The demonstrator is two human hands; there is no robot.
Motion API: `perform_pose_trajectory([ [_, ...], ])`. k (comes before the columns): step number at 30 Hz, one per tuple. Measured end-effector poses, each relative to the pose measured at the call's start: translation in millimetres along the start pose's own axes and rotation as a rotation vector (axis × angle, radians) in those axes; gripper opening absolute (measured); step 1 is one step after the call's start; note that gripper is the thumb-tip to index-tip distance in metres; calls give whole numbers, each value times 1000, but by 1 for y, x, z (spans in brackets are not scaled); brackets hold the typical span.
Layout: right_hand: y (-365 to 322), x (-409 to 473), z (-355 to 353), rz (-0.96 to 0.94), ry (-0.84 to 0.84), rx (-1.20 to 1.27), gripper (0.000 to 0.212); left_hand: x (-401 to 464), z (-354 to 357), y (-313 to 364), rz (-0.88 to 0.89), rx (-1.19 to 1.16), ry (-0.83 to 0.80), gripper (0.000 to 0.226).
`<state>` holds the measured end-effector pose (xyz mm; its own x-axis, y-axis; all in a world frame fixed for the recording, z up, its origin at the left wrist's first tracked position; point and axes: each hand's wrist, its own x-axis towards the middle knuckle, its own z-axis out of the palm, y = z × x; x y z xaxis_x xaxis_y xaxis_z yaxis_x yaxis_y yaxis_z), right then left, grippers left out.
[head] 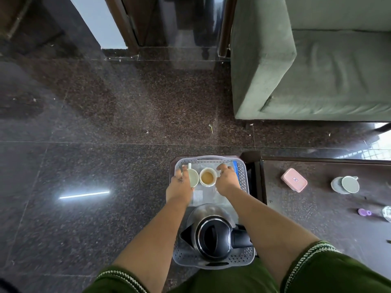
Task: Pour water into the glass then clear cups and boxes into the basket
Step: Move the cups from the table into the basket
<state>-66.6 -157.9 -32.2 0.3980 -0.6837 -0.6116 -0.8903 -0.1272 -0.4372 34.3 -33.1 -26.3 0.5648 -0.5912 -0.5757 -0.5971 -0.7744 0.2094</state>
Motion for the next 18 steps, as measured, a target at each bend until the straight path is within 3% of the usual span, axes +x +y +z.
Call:
perform_pose_trajectory([
  [9, 23, -52, -49, -15, 89, 122, 42, -34, -30, 34, 91, 77, 183, 70],
  [18, 89, -111, -108, 70, 266, 298, 33, -80, -45, 132, 338, 156, 286, 63],
])
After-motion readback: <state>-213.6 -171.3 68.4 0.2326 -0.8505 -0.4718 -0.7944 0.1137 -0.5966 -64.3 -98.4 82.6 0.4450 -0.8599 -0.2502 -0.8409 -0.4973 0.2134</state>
